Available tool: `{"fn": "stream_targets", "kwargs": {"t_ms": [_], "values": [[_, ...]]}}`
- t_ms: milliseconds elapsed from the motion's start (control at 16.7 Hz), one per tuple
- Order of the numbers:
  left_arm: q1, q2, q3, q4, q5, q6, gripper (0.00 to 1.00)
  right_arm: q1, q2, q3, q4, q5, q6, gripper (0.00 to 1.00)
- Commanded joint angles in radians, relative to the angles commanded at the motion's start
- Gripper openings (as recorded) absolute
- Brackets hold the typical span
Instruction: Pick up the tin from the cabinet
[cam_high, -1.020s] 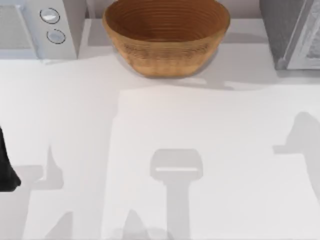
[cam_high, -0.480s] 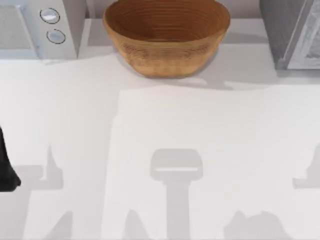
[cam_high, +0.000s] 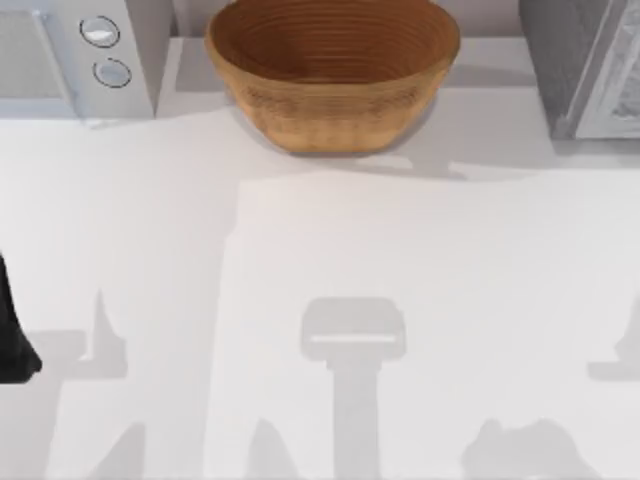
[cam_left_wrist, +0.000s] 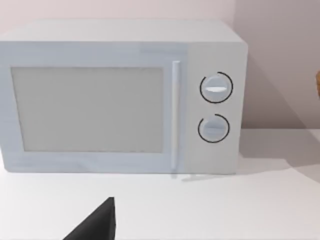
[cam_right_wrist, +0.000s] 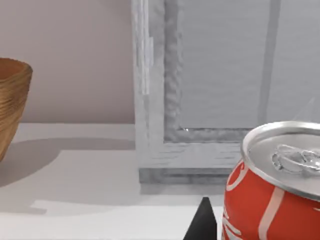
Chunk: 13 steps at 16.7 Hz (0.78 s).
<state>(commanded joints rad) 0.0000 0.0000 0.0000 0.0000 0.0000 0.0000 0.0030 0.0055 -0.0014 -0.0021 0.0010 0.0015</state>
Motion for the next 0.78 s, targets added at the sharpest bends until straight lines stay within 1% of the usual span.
{"fn": "stream_targets", "kwargs": {"t_ms": [180, 360, 540, 780], "values": [[0.000, 0.000, 0.000, 0.000, 0.000, 0.000, 1.00, -0.009, 0.059, 0.011, 0.049, -0.029, 0.001, 0.00], [0.000, 0.000, 0.000, 0.000, 0.000, 0.000, 1.00, -0.030, 0.202, 0.039, 0.168, -0.098, 0.002, 0.00], [0.000, 0.000, 0.000, 0.000, 0.000, 0.000, 1.00, -0.063, 0.414, 0.080, 0.344, -0.201, 0.005, 0.00], [0.000, 0.000, 0.000, 0.000, 0.000, 0.000, 1.00, -0.116, 0.769, 0.148, 0.637, -0.372, 0.008, 0.00]]}}
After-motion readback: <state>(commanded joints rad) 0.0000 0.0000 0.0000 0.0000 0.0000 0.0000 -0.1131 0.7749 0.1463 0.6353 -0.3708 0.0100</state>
